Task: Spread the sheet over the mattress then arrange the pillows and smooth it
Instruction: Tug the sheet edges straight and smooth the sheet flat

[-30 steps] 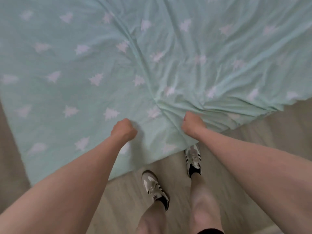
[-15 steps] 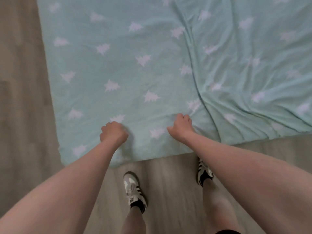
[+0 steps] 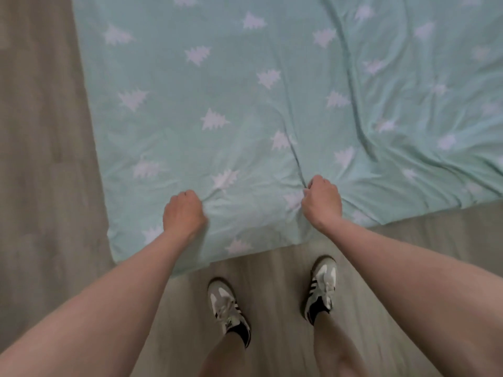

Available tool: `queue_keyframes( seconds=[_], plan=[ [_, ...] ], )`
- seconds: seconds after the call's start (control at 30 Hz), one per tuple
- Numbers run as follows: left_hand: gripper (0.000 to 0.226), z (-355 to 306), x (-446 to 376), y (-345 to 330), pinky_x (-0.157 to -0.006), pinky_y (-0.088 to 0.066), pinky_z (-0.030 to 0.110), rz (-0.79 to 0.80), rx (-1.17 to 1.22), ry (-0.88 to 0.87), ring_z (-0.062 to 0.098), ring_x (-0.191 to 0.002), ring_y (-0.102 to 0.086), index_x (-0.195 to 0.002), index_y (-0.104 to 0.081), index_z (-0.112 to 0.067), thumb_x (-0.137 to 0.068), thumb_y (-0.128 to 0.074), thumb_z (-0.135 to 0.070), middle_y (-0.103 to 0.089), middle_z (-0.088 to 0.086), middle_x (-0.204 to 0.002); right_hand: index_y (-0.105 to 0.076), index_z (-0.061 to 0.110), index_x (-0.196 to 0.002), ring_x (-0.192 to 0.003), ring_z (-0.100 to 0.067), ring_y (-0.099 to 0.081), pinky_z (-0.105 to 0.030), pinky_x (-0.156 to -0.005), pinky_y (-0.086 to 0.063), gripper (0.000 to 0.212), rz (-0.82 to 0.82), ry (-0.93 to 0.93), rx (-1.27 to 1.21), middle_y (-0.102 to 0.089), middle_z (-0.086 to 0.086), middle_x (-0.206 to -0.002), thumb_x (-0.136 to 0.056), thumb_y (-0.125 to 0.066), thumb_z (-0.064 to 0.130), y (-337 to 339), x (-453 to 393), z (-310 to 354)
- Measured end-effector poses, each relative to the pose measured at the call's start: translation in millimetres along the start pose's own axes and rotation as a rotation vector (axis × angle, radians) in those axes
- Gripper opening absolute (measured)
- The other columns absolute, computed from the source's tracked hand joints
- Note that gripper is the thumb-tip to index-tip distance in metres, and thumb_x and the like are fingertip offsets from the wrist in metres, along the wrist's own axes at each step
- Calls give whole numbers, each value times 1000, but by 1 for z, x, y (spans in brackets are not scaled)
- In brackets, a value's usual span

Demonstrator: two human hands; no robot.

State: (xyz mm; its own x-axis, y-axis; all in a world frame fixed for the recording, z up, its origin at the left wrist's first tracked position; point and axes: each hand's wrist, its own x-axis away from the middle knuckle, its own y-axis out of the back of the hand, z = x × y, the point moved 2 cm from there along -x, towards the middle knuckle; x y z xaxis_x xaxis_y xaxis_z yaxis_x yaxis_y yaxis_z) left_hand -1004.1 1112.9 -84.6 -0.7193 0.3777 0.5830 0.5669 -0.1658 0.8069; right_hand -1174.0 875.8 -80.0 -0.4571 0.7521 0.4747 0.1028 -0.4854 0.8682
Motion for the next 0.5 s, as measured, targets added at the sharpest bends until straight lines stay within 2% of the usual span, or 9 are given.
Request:
queue_keyframes(
  seconds=[0.1,0.17,0.27,0.4,0.5],
  plan=[
    [33,18,13,2,-94,-43,46,-72,121,190,41,-115,-50,-114,-55,0,-85,-59,-15,-55,21,-121,-58,2,-105,-107,-40,-56,-41,-85,-44,20,76,71,-4,-63,-20,-111,-88,-52,11,-2,15,21],
    [51,27,24,4,-100,-38,49,-86,174,336,41,-122,-43,-123,-48,1,-85,-65,-29,-46,21,-129,-57,2,-104,-107,-40,-57,-40,-83,-44,19,159,108,-15,-63,-21,-110,-88,-52,11,-10,27,37],
    [70,44,32,5,-103,-32,50,-133,148,433,42,-125,-37,-129,-39,3,-81,-71,-36,-38,23,-135,-55,2,-104,-108,-40,-57,-39,-84,-44,18,196,85,-35,-62,-21,-113,-89,-50,10,-15,34,48],
    [69,74,35,3,-107,-27,48,-152,205,622,43,-130,-37,-132,-38,5,-85,-68,-35,-39,25,-139,-52,0,-111,-112,-40,-53,-42,-88,-45,24,201,27,-14,-59,-21,-118,-91,-43,10,-15,40,48],
    [59,85,34,1,-109,-27,46,-102,240,652,42,-134,-38,-135,-40,6,-92,-61,-28,-41,25,-143,-46,-1,-119,-117,-40,-47,-46,-96,-43,33,202,91,21,-51,-22,-125,-92,-48,19,-24,58,57]
  ],
)
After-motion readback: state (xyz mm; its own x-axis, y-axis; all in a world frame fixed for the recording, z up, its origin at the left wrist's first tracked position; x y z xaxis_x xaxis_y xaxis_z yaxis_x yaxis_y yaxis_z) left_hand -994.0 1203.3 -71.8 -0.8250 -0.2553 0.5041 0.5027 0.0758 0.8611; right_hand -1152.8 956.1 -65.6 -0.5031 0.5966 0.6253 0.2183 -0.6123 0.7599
